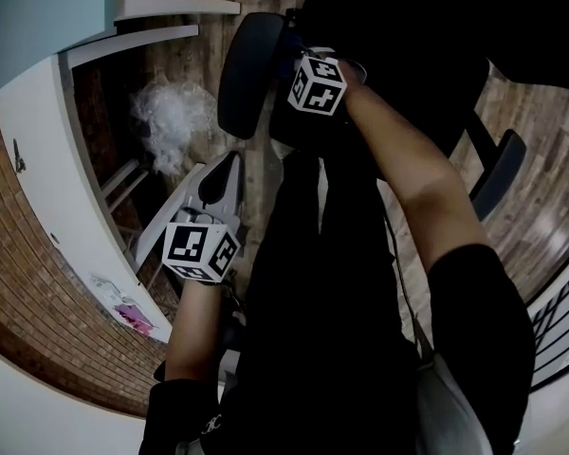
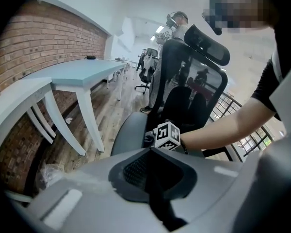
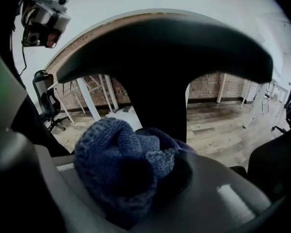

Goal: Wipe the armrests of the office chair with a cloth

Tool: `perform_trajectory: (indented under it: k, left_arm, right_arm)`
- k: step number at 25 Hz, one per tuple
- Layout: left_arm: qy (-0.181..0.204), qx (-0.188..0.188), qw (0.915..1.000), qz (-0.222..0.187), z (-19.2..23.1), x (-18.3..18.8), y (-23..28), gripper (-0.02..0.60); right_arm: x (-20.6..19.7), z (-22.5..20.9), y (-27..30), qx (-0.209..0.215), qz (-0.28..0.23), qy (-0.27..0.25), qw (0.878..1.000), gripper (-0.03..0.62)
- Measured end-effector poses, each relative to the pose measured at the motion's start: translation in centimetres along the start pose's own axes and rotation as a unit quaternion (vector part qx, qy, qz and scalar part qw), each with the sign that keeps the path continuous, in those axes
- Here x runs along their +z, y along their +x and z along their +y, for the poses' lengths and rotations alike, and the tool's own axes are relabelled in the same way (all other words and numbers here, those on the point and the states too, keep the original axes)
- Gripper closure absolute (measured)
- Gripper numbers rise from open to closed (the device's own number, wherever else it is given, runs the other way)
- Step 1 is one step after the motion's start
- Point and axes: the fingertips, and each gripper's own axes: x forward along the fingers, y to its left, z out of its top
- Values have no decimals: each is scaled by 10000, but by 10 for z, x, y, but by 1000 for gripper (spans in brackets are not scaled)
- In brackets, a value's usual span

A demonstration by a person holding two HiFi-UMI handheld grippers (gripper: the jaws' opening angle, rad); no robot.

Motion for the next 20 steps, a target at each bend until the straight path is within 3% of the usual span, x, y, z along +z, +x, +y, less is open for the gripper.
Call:
perform_trajectory:
  k: [5, 11, 20]
  left_arm:
    - [-73, 85, 9999, -40, 3, 3, 0, 575]
    - [-182, 134, 9997, -123, 2, 7, -7, 575]
    - [-356, 288, 9978, -485, -3, 27, -33, 575]
  right_arm:
    - [-30, -16, 25, 23, 522, 337, 9981, 549]
    - [-22, -15, 16, 97, 603, 553, 9966, 549]
    - [34, 1, -51, -521, -105, -188, 9984, 549]
